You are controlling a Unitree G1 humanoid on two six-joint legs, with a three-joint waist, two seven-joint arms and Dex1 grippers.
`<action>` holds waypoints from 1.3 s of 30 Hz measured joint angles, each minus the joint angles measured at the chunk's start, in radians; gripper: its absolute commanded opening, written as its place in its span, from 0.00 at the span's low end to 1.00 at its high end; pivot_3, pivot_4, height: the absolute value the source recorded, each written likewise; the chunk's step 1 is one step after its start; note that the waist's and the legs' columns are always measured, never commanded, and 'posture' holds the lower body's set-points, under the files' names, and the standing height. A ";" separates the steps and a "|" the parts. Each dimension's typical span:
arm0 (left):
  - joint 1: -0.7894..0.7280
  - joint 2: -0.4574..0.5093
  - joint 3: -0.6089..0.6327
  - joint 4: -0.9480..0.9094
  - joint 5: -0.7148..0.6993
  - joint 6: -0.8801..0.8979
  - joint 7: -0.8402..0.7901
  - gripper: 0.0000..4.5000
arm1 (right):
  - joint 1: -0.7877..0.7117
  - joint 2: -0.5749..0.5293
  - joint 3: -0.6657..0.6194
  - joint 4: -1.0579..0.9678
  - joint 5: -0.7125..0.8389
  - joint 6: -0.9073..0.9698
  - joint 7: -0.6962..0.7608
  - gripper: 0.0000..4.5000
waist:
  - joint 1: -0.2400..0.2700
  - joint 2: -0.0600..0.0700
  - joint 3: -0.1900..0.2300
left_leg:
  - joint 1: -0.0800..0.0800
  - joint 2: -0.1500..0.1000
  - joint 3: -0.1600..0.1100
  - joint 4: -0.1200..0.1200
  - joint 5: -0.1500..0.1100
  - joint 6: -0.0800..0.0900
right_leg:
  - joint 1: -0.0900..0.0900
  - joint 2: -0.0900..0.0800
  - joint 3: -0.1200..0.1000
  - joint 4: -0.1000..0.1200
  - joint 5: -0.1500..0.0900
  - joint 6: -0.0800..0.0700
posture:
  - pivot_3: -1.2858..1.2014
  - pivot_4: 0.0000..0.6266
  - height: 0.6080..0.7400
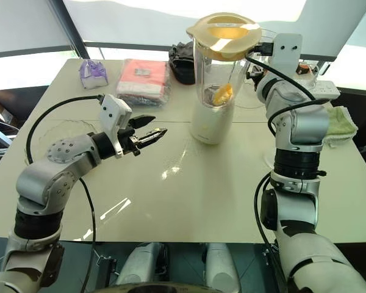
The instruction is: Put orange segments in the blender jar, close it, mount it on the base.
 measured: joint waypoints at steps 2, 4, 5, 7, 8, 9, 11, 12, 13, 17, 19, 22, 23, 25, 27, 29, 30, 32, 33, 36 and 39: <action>0.003 0.000 -0.003 0.000 0.000 -0.002 -0.001 0.60 | -0.001 -0.004 0.000 -0.002 0.005 0.012 0.013 0.25 | -0.001 0.000 0.000 | 0.000 0.000 0.000 0.000 0.000 0.000 | 0.000 0.000 0.000 0.000 0.000 0.000 | 0.52 0.24 1.00; 0.008 0.001 -0.003 0.000 0.002 -0.012 0.000 0.60 | -0.006 -0.010 0.001 0.006 0.005 0.019 0.024 0.25 | -0.002 0.000 0.000 | 0.001 0.000 0.000 0.000 0.000 0.000 | 0.001 0.000 0.000 0.000 0.000 0.000 | 0.52 0.24 1.00; 0.013 0.001 -0.003 0.000 0.002 -0.018 0.002 0.60 | -0.010 -0.013 0.001 0.015 0.005 0.021 0.028 0.25 | -0.002 0.000 0.000 | 0.001 0.000 0.000 0.000 0.000 0.000 | 0.001 0.000 0.000 0.000 0.000 0.000 | 0.52 0.24 1.00; 0.019 0.001 -0.004 0.000 0.005 -0.021 0.008 0.60 | -0.015 -0.016 0.000 0.021 0.005 0.026 0.031 0.25 | -0.001 0.000 0.000 | 0.001 0.000 0.000 0.000 0.000 0.000 | 0.001 0.000 0.000 0.001 0.000 0.000 | 0.52 0.24 1.00; 0.021 0.000 -0.004 0.000 0.007 -0.022 0.011 0.60 | -0.019 -0.016 0.000 0.025 0.005 0.030 0.031 0.25 | -0.002 0.000 0.000 | 0.001 0.000 0.000 0.000 0.000 0.000 | 0.001 0.000 0.000 0.001 0.000 0.000 | 0.52 0.24 1.00; 0.022 0.000 -0.004 0.000 0.008 -0.022 0.015 0.60 | -0.024 -0.016 -0.001 0.029 0.005 0.035 0.031 0.25 | -0.002 0.000 0.000 | 0.001 0.000 0.000 0.000 0.000 0.000 | 0.001 0.000 0.000 0.001 0.000 0.000 | 0.52 0.24 1.00; 0.025 -0.002 -0.004 0.000 0.012 -0.025 0.020 0.60 | -0.033 -0.016 -0.001 0.033 0.003 0.048 0.027 0.25 | -0.002 0.000 0.000 | 0.001 0.000 0.000 0.000 0.000 0.000 | 0.001 0.000 0.000 0.000 0.000 0.000 | 0.52 0.24 1.00; 0.028 -0.002 -0.004 0.000 0.013 -0.028 0.022 0.60 | -0.038 -0.016 -0.001 0.035 0.000 0.056 0.024 0.25 | -0.002 0.000 0.000 | 0.001 0.000 0.000 0.000 0.000 0.000 | 0.001 0.000 0.000 0.000 0.000 0.000 | 0.52 0.24 1.00; 0.032 -0.002 -0.004 0.000 0.015 -0.034 0.025 0.60 | -0.042 -0.016 -0.001 0.035 -0.006 0.066 0.020 0.25 | -0.001 0.000 0.000 | 0.001 0.000 0.000 0.000 0.000 0.000 | 0.001 0.000 0.000 0.000 0.000 0.000 | 0.52 0.24 1.00; 0.033 -0.002 -0.004 0.000 0.017 -0.042 0.030 0.60 | -0.047 0.006 0.002 0.010 -0.016 0.103 -0.010 0.25 | -0.002 0.000 0.000 | 0.001 0.000 0.000 0.000 0.000 0.000 | 0.001 0.000 0.000 0.000 0.000 0.000 | 0.52 0.24 1.00; 0.033 -0.004 -0.005 0.000 0.020 -0.043 0.035 0.60 | -0.047 0.018 0.005 -0.010 -0.024 0.120 -0.026 0.25 | -0.002 0.000 0.000 | 0.001 0.000 0.000 0.000 0.000 0.000 | 0.001 0.000 0.000 0.000 0.000 0.000 | 0.52 0.24 1.00; 0.033 -0.004 -0.006 0.003 0.026 -0.045 0.037 0.60 | -0.044 0.034 0.002 -0.025 -0.030 0.129 -0.045 0.25 | -0.003 0.000 0.000 | 0.001 0.000 0.000 0.000 0.000 0.000 | 0.001 0.000 0.000 0.000 0.000 0.000 | 0.52 0.24 1.00; 0.033 -0.005 -0.008 0.007 0.028 -0.046 0.037 0.60 | -0.041 0.038 0.000 -0.029 -0.034 0.129 -0.049 0.25 | -0.003 0.000 -0.001 | 0.001 0.000 0.000 0.000 0.000 0.000 | 0.001 0.000 0.000 0.000 0.000 0.000 | 0.52 0.24 1.00; 0.032 -0.005 -0.010 0.018 0.033 -0.049 0.037 0.60 | -0.038 0.042 -0.005 -0.032 -0.036 0.128 -0.053 0.25 | -0.003 0.000 -0.001 | 0.002 0.000 0.000 0.000 0.000 0.000 | 0.001 0.000 0.000 0.000 0.000 0.000 | 0.52 0.24 1.00; 0.032 -0.005 -0.011 0.028 0.035 -0.058 0.036 0.60 | -0.036 0.045 -0.009 -0.032 -0.036 0.127 -0.054 0.25 | -0.003 0.000 -0.001 | 0.002 0.000 0.000 0.000 0.000 0.000 | 0.001 0.000 0.000 0.000 0.000 0.000 | 0.52 0.24 1.00; 0.030 -0.006 -0.011 0.035 0.035 -0.064 0.035 0.60 | -0.033 0.046 -0.015 -0.033 -0.036 0.125 -0.054 0.25 | -0.002 -0.001 -0.001 | 0.002 0.000 0.000 0.000 0.000 0.000 | 0.001 0.000 -0.001 0.000 0.000 0.000 | 0.52 0.24 1.00; 0.030 -0.006 -0.011 0.039 0.036 -0.066 0.035 0.60 | -0.032 0.046 -0.016 -0.033 -0.036 0.125 -0.054 0.25 | -0.002 -0.001 -0.001 | 0.002 0.000 0.000 0.000 0.000 0.000 | 0.002 0.000 -0.001 0.000 0.000 0.000 | 0.52 0.24 1.00; 0.028 -0.006 -0.012 0.043 0.036 -0.070 0.034 0.61 | -0.031 0.046 -0.017 -0.031 -0.036 0.124 -0.053 0.43 | -0.002 -0.001 -0.001 | 0.002 0.000 0.000 0.000 0.000 0.000 | 0.002 0.000 -0.001 0.000 0.000 0.000 | 0.52 0.24 1.00; 0.027 -0.006 -0.013 0.045 0.037 -0.073 0.034 0.61 | -0.025 0.046 -0.014 -0.024 -0.037 0.130 -0.053 0.51 | -0.003 -0.001 -0.001 | 0.002 0.000 0.000 0.000 0.000 0.000 | 0.002 0.000 -0.001 0.000 0.000 0.000 | 0.52 0.24 1.00; 0.022 -0.010 -0.013 0.059 0.037 -0.083 0.034 0.61 | 0.024 0.045 0.009 0.007 -0.047 0.140 -0.048 0.84 | -0.002 -0.001 -0.001 | 0.001 0.000 0.000 0.000 0.000 0.000 | 0.001 0.000 0.000 0.000 0.000 0.000 | 0.52 0.24 1.00; 0.023 -0.038 0.007 0.070 0.015 -0.085 0.027 0.61 | 0.053 0.003 0.053 -0.007 -0.065 0.132 -0.026 0.84 | -0.002 0.000 -0.001 | 0.001 0.000 0.000 0.000 0.000 0.000 | 0.001 0.000 0.000 0.000 0.000 0.000 | 0.52 0.24 1.00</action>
